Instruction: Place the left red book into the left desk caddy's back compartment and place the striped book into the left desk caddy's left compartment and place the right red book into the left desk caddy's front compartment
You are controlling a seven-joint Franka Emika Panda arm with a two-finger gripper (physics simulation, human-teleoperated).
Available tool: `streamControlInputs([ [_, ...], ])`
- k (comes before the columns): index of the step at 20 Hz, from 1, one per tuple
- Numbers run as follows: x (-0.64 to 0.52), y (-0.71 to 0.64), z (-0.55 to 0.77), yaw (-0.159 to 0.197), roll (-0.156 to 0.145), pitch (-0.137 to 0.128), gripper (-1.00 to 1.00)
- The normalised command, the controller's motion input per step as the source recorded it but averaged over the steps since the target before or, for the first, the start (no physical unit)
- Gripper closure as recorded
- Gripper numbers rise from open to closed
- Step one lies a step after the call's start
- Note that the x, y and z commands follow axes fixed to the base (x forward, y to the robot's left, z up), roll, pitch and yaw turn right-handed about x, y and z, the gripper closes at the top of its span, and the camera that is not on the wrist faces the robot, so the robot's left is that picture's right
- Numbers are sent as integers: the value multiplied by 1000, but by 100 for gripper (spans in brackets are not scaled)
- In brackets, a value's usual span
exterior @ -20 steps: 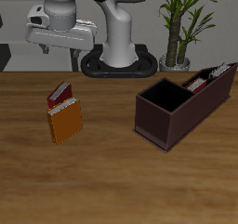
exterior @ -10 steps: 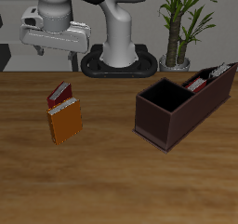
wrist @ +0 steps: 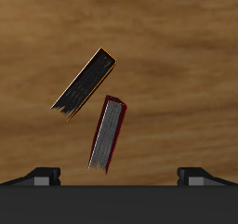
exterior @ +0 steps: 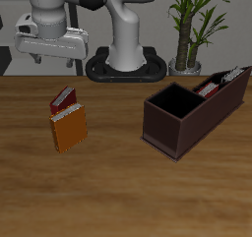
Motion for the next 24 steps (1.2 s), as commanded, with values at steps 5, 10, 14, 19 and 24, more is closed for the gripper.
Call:
streamControlInputs([
  [5, -19, -108, -151, 2, -7, -7, -100],
  [10, 45, 49, -173, 0, 15, 4, -100],
  [14, 114, 99, -258, -25, 8, 13, -100],
  [19, 95, 74, -165, -6, 15, 7, -100],
  [24, -2, 76, -249, 12, -3, -4, -100],
])
